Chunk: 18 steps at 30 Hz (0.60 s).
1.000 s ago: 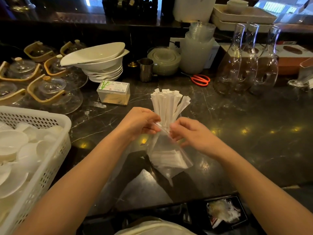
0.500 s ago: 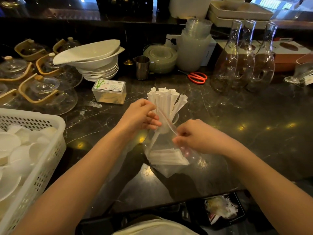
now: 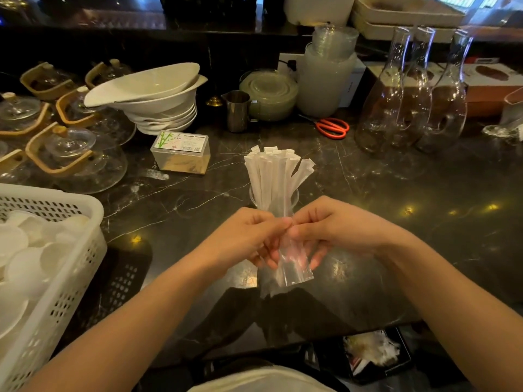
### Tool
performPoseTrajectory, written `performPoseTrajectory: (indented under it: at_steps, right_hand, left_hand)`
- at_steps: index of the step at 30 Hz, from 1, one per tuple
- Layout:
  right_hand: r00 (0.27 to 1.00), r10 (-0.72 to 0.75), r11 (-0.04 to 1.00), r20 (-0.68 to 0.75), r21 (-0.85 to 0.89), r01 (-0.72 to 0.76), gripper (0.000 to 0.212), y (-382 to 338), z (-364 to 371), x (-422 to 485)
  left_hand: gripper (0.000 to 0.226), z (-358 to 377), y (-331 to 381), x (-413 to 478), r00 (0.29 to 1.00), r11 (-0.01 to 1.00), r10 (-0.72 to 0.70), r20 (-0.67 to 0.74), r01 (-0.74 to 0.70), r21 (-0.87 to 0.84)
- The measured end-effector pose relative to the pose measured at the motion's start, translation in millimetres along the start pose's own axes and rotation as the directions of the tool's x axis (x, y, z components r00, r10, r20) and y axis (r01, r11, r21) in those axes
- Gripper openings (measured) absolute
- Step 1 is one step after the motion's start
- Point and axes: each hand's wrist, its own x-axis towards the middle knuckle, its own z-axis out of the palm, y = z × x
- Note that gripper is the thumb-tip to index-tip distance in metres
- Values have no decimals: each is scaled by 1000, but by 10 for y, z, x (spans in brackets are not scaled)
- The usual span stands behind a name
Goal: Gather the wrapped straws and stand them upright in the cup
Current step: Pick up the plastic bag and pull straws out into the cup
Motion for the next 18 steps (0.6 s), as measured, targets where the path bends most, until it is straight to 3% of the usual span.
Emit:
performPoseTrajectory:
  at_steps: [10, 18]
  right_hand:
    - [990, -142, 989, -10, 26, 142, 17, 56, 94, 152]
    - [992, -120, 992, -43, 40, 122, 12, 113, 47, 179]
  left_hand:
    - [39, -24, 34, 30, 998, 999, -28, 64, 25, 34]
    - [36, -118, -9, 56, 989, 998, -48, 141, 54, -39]
